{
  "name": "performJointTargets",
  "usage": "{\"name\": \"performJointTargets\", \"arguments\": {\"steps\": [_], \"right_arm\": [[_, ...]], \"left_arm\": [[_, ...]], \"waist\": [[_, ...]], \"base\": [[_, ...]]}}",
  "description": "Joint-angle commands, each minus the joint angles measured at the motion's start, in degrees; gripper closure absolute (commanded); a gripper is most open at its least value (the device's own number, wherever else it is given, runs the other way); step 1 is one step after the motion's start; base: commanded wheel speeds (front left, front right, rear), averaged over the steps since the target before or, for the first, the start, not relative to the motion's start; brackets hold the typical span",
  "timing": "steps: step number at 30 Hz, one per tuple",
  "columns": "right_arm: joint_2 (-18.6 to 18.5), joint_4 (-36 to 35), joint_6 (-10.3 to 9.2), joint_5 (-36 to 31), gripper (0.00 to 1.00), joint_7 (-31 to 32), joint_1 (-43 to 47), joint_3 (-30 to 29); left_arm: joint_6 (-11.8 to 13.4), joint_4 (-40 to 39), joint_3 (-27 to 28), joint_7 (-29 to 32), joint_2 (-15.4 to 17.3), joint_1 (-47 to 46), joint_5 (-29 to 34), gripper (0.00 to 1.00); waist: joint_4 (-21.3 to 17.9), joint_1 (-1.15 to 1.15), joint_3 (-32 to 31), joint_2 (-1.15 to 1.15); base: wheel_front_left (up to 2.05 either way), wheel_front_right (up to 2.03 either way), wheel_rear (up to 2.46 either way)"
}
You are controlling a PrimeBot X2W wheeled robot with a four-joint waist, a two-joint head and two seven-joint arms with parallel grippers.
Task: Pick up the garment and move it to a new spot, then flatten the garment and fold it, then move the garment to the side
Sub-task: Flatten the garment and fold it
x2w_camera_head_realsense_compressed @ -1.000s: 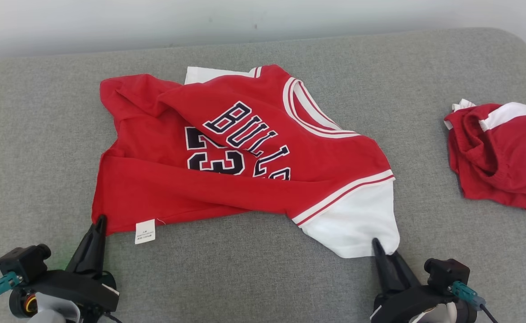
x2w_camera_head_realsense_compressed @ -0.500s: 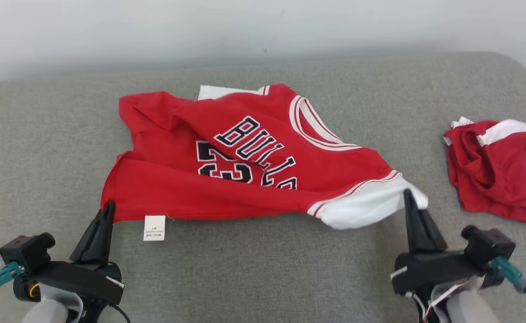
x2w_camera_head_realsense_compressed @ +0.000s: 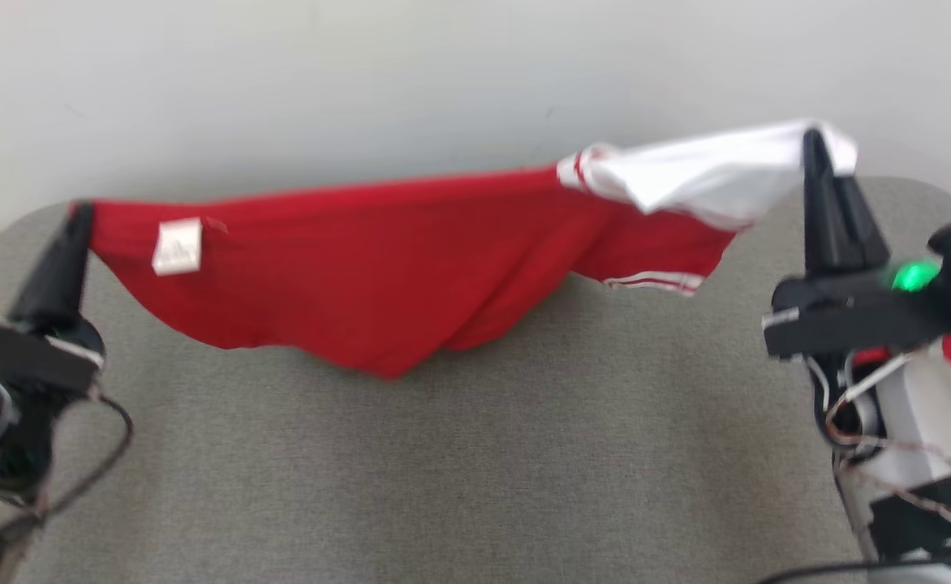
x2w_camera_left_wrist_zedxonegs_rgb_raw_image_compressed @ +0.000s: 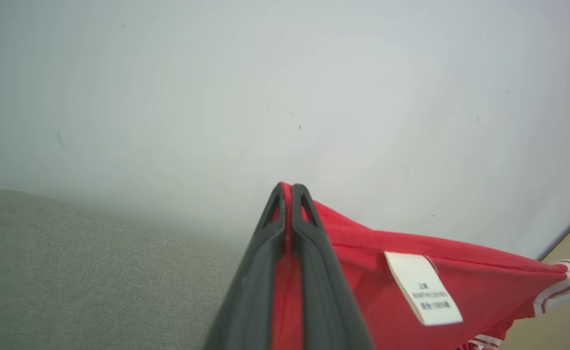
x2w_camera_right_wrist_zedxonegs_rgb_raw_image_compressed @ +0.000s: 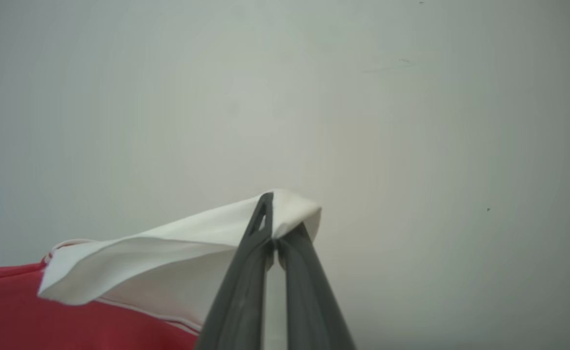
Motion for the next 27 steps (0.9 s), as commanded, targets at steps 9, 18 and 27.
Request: {"name": "performJointTargets", "arguments": {"steps": [9,18,27], "right_arm": [[-1.6,4.5,-0.06,-0.6,1.0,-0.1,-15.8,2.8],[-0.7,11.5,-0.06,-1.5,1.0,1.3,-30.7,6.6],[-2.9,20.2,-0.06,-2.2,1.0,3.2,-42.7,11.4]], "left_arm": [[0.0,0.3,1.0,5.0,2.4,-12.9,-4.5,1.0],[0.1,5.6,-1.6,10.5,1.8,-24.9,-3.0,1.0],[0.3,10.8,-3.1,15.0,-0.5,-32.9,-3.3,1.0]], "waist": [[2.1,0.01,-1.5,0.0],[2.4,0.01,1.7,0.0],[3.0,0.01,12.8,0.0]], "base": [[0.0,0.0,0.0],[0.0,0.0,0.0],[0.0,0.0,0.0]]}}
